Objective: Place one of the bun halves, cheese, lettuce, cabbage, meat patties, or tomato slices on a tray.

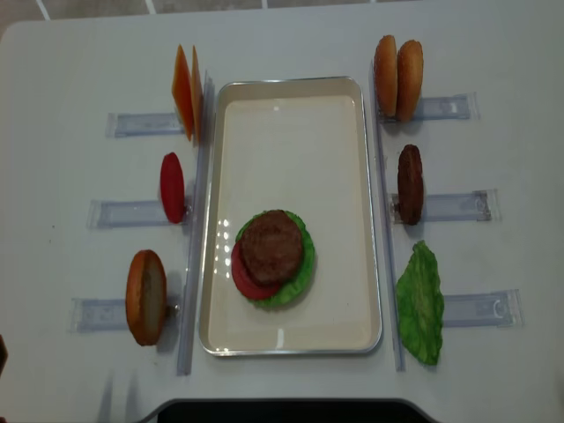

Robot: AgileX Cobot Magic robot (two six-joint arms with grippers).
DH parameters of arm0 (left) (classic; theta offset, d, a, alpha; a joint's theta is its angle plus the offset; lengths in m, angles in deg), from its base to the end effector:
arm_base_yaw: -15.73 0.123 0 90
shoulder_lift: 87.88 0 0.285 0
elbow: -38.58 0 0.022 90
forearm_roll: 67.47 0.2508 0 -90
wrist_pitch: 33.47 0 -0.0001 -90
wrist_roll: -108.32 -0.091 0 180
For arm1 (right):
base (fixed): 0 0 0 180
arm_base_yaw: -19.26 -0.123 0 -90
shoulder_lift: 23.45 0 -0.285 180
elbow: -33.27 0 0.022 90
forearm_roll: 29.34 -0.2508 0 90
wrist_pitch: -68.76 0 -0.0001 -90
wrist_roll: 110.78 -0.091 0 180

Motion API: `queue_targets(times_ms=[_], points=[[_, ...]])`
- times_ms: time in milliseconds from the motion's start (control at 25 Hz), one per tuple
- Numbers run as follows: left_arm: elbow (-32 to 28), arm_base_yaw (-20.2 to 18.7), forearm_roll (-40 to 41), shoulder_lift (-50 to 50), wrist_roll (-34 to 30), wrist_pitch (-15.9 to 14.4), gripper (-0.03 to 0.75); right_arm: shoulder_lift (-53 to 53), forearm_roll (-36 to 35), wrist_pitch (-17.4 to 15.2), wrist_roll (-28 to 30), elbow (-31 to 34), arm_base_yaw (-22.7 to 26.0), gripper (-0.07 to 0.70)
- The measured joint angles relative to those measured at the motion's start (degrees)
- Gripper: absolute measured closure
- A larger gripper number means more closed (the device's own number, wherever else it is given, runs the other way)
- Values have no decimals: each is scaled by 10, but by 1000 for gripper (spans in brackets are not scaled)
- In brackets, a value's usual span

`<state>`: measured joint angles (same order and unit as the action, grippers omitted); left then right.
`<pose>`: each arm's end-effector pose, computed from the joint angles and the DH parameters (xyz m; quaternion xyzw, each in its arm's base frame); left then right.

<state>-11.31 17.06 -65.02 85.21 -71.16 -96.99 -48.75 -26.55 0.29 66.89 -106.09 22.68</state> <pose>-0.0067 0.0033 0.2671 -0.0153 0.8671 0.0249 0.4973 0.0270 -0.0057 0.3035 0.0468 0.9204 -0.0280 0.3871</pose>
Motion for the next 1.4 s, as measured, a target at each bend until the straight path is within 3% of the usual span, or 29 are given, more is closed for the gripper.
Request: queue_targets(times_ms=[440, 840, 1400], points=[[0, 0, 0, 0, 0, 0, 433, 151, 0, 15, -1, 64, 0, 355], [0, 0, 0, 0, 0, 0, 433, 164, 0, 34, -1, 73, 0, 355], [0, 0, 0, 0, 0, 0, 433, 164, 0, 34, -1, 73, 0, 356]])
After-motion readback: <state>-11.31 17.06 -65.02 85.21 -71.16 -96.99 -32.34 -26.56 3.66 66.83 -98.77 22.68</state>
